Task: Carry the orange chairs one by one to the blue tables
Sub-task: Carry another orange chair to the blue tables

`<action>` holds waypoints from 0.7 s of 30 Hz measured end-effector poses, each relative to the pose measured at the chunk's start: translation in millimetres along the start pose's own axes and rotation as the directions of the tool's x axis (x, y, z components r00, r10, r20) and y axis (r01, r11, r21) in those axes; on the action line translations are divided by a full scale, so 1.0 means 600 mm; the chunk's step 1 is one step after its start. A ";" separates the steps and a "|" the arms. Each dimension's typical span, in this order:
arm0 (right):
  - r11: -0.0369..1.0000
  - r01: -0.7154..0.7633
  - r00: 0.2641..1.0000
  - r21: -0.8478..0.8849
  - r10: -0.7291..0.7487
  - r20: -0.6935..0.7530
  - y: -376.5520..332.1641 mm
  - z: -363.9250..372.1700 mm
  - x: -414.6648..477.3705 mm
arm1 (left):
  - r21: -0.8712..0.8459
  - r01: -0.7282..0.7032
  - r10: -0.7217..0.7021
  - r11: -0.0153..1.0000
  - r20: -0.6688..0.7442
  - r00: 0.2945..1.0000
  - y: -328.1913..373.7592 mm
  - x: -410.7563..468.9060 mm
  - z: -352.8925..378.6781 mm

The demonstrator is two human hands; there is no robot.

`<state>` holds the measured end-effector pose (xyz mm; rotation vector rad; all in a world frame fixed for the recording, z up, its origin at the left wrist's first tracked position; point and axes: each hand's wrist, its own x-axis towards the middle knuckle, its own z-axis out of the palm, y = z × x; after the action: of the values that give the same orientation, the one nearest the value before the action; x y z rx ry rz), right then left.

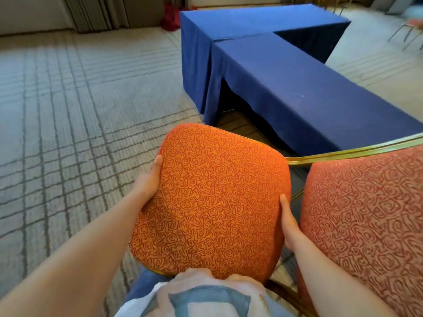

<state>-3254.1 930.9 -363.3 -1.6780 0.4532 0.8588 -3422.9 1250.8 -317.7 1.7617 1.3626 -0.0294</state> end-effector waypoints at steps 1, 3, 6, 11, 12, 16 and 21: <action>0.999 0.007 1.000 0.041 -0.007 -0.002 -0.007 0.024 0.007 | 0.005 -0.015 0.015 1.000 0.034 0.999 0.012 0.035 -0.007; 0.994 0.020 0.999 0.109 -0.016 -0.040 -0.015 0.070 0.035 | 0.013 -0.053 0.052 0.999 0.079 0.996 0.047 0.104 -0.030; 0.975 0.029 0.997 0.220 -0.013 -0.077 -0.034 0.149 0.064 | 0.043 -0.157 0.151 0.987 0.122 0.981 0.115 0.204 -0.080; 0.921 0.131 0.984 0.366 -0.075 -0.163 -0.085 0.257 0.075 | 0.080 -0.343 0.322 0.936 0.196 0.926 0.233 0.330 -0.129; 0.906 0.147 0.979 0.397 -0.077 -0.187 -0.094 0.272 0.076 | 0.091 -0.362 0.336 0.928 0.218 0.916 0.258 0.352 -0.130; 0.833 0.154 0.962 0.531 -0.005 -0.272 -0.117 0.284 0.105 | 0.113 -0.436 0.379 0.893 0.336 0.862 0.358 0.419 -0.102; 0.799 0.111 0.929 0.591 0.127 -0.346 -0.118 0.271 0.150 | 0.135 -0.518 0.395 0.845 0.495 0.774 0.433 0.488 -0.011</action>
<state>-3195.4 1117.6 -397.9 -1.2223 0.8955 0.3253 -3104.6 1477.9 -300.9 2.1096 0.5807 -0.3461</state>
